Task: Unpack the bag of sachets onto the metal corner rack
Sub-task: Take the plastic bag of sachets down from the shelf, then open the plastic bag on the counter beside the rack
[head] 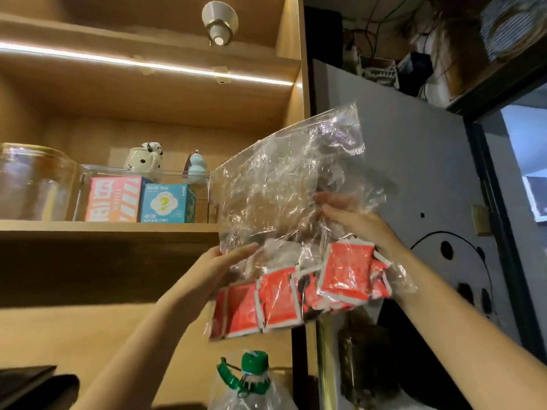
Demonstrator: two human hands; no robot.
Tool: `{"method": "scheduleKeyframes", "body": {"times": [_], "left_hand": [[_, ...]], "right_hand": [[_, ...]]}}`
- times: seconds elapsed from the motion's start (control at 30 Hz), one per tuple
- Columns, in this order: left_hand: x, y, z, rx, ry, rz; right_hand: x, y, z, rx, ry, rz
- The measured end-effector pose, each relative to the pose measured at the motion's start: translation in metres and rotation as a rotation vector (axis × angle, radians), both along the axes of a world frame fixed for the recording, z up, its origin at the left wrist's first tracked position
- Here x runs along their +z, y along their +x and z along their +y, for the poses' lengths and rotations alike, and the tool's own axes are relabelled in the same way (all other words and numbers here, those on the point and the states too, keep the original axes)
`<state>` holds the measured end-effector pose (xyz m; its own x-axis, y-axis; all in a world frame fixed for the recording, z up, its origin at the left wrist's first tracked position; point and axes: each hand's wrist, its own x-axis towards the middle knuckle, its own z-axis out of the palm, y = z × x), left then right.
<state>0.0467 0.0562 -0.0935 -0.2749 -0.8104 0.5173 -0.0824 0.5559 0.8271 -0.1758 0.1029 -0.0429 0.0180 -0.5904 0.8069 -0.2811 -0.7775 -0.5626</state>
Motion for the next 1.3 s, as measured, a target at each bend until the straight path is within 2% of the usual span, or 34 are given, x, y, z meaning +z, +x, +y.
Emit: {"method": "scheduleKeyframes", "body": {"times": [0.13,0.23,0.4,0.63,0.73,0.87,0.97,1.1,1.23,1.3], "left_hand": [[-0.047,0.010,0.011,-0.103,0.144,0.102],[-0.087,0.013,0.028,-0.140,0.179,0.190],[-0.160,0.016,0.061,-0.012,0.263,0.251],[-0.248,0.021,0.124,0.257,0.319,0.175],[-0.293,0.027,0.149,0.355,0.352,0.090],[-0.357,0.033,0.176,0.400,0.421,0.033],[-0.412,0.042,0.189,0.485,0.548,-0.010],[-0.464,0.046,0.201,0.561,0.678,-0.006],[-0.491,0.050,0.202,0.610,0.810,-0.043],[-0.500,0.052,0.200,0.653,0.852,-0.048]], "right_hand": [[-0.046,-0.001,0.002,0.053,0.116,0.028],[-0.086,0.001,0.005,0.206,0.174,0.024],[-0.164,0.003,0.021,0.376,0.387,-0.120],[-0.283,0.006,0.053,0.505,0.741,-0.305],[-0.337,0.001,0.071,0.510,0.909,-0.218],[-0.410,0.004,0.088,0.466,1.146,-0.315],[-0.461,0.009,0.092,0.394,1.309,-0.364],[-0.508,0.017,0.090,0.325,1.454,-0.343],[-0.536,0.027,0.087,0.329,1.510,-0.243],[-0.548,0.032,0.084,0.289,1.549,-0.251]]}}
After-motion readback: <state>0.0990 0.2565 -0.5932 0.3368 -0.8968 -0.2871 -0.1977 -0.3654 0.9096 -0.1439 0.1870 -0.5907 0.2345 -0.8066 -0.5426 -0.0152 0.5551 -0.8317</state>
